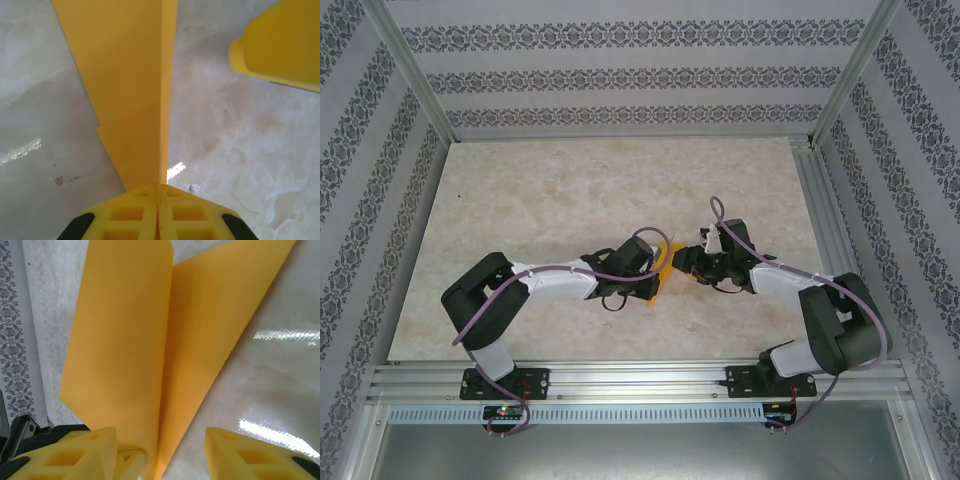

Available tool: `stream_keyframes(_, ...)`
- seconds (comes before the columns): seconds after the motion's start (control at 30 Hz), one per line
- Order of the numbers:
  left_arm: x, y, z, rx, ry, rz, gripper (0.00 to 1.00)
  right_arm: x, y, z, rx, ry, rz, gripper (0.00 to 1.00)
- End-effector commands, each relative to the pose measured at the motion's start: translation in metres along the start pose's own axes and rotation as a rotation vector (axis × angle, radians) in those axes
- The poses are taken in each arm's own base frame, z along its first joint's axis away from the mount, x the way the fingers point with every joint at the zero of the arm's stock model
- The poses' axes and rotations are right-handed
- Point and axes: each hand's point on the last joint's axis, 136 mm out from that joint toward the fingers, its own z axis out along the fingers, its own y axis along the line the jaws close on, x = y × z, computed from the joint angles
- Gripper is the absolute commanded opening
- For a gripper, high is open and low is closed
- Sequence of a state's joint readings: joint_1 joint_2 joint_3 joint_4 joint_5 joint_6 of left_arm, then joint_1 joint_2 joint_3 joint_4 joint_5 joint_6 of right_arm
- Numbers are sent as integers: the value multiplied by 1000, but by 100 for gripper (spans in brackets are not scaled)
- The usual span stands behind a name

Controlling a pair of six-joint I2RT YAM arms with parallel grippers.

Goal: Fold a paper plane with a square sheet of paper (fold left side to right side)
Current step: Fold the wing for the fifth time at the center of the table.

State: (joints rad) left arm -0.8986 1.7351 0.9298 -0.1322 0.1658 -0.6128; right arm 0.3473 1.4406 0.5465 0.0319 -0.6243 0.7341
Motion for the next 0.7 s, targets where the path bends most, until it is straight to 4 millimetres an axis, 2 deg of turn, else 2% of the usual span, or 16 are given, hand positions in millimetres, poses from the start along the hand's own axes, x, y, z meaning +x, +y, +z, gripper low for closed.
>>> stream_keyframes(0.0,-3,-5,9,55,-5,-30,10,-6,4,4,-7,-23,-28,50)
stream_keyframes(0.33,2,-5,21,75,16,-43,9,-3,-9,3,38,-19,-20,51)
stream_keyframes(0.5,3,-7,23,97,20,-51,9,-5,-9,6,29,-24,-13,50)
stream_keyframes(0.67,1,-10,23,131,24,-62,9,-6,-14,10,42,-22,-8,46)
